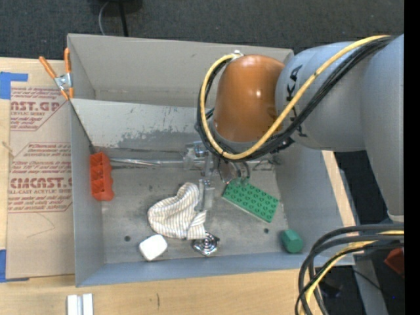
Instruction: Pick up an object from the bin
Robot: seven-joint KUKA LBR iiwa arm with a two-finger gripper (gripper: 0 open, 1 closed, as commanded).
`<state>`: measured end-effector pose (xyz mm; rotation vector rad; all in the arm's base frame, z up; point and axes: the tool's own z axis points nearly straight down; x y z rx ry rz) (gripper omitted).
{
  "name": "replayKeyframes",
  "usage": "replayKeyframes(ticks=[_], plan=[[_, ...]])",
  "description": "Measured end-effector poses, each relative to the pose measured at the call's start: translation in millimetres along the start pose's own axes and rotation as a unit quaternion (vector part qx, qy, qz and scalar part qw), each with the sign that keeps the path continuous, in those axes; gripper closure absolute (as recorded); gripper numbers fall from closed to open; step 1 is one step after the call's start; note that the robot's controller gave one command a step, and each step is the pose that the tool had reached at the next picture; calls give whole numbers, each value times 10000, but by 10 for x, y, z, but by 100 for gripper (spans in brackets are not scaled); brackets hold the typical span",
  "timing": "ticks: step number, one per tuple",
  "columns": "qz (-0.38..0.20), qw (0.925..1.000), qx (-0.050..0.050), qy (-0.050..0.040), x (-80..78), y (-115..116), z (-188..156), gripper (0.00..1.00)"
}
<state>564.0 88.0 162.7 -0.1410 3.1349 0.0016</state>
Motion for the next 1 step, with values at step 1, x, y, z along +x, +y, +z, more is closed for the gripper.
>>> replayKeyframes(ticks=[1], plan=[[-1267, 9919, -4, 19, 37, 182, 190, 0]])
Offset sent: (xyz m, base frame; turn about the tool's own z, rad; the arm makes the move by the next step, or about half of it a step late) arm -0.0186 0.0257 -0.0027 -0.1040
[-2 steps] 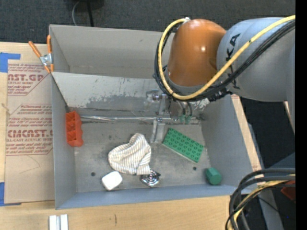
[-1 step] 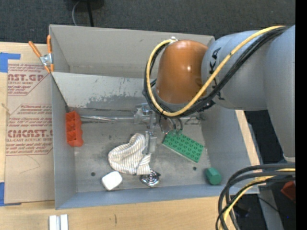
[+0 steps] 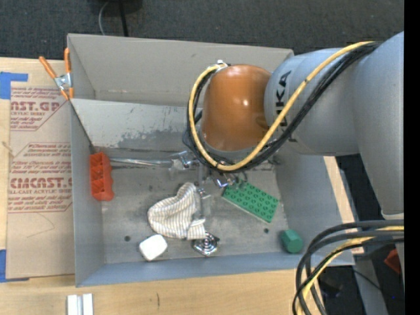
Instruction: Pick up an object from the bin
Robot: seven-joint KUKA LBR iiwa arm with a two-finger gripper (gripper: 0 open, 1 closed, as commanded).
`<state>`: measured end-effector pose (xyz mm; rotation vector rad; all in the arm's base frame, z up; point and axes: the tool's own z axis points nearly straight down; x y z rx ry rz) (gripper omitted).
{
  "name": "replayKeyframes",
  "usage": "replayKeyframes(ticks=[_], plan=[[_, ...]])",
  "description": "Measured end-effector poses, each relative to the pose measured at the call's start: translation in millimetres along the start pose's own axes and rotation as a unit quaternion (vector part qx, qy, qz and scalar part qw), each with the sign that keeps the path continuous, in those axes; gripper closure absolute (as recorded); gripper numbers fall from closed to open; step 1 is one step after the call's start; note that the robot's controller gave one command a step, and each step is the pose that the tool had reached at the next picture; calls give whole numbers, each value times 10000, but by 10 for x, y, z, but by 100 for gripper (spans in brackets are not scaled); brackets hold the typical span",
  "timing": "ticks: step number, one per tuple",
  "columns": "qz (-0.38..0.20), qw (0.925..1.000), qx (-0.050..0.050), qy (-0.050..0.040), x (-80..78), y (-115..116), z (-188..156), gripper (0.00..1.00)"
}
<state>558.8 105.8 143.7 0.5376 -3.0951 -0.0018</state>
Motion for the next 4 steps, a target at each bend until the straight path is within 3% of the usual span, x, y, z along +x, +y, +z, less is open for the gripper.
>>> replayKeyframes(ticks=[1, 2, 3, 4], plan=[[602, 9982, -3, -20, 67, 87, -115, 0], [-128, 9999, 5, -36, -3, 190, 354, 0], [147, 9999, -5, -36, 24, 235, 721, 100], [149, 9999, -6, -36, 24, 235, 721, 100]])
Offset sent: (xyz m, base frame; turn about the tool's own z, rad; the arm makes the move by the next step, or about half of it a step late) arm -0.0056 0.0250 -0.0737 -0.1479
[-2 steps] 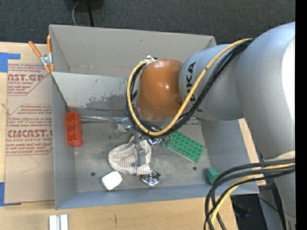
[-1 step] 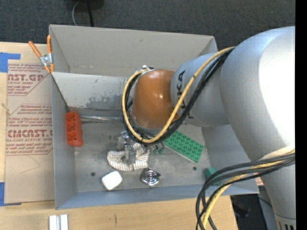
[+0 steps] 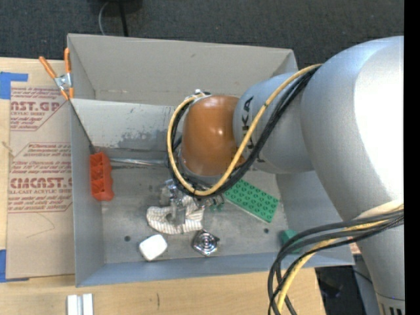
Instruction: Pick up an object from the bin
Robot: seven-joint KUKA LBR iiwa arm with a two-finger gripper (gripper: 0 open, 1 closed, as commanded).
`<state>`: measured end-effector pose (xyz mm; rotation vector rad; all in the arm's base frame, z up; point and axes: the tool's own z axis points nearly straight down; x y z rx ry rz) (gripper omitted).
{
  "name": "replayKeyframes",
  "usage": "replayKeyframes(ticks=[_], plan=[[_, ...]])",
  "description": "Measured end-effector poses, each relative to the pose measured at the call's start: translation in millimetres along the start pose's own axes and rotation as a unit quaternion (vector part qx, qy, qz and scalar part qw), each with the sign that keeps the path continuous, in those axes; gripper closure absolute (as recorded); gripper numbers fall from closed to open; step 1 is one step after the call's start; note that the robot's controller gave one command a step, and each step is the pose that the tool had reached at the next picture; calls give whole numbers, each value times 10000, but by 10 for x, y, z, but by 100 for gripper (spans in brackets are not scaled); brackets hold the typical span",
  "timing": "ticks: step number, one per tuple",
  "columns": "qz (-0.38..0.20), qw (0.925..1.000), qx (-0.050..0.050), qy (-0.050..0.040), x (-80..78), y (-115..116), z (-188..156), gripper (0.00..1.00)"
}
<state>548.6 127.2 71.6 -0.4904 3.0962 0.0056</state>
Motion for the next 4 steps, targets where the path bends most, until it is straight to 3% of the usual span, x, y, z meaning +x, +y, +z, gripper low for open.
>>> replayKeyframes(ticks=[4], plan=[[3, 10000, -6, 27, 17, 6, -207, 100]])
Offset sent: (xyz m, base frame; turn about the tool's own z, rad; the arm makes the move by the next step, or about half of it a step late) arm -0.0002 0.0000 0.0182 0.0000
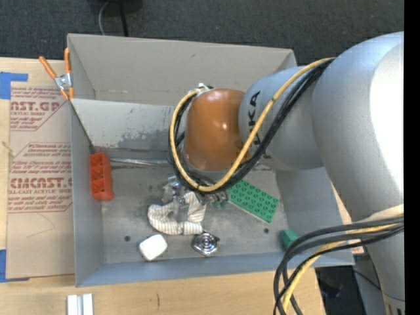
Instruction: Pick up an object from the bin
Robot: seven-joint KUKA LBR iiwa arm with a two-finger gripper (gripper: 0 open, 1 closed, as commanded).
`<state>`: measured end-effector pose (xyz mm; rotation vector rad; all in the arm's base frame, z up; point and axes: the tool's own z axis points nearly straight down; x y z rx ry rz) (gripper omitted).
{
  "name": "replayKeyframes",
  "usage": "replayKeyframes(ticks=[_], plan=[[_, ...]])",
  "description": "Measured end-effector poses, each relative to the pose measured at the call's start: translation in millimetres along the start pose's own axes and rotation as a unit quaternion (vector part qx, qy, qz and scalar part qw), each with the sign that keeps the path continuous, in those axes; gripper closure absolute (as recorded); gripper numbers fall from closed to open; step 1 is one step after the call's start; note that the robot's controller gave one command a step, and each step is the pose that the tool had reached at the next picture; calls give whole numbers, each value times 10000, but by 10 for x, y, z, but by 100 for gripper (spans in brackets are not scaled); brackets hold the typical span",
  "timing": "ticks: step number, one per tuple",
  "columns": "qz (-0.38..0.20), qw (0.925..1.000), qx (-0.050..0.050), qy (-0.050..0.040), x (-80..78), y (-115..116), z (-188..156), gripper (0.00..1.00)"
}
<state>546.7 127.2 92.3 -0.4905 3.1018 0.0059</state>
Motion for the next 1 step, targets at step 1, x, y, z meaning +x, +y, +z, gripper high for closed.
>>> replayKeyframes(ticks=[1], plan=[[-2, 10000, 1, 6, 4, 2, -198, 100]])
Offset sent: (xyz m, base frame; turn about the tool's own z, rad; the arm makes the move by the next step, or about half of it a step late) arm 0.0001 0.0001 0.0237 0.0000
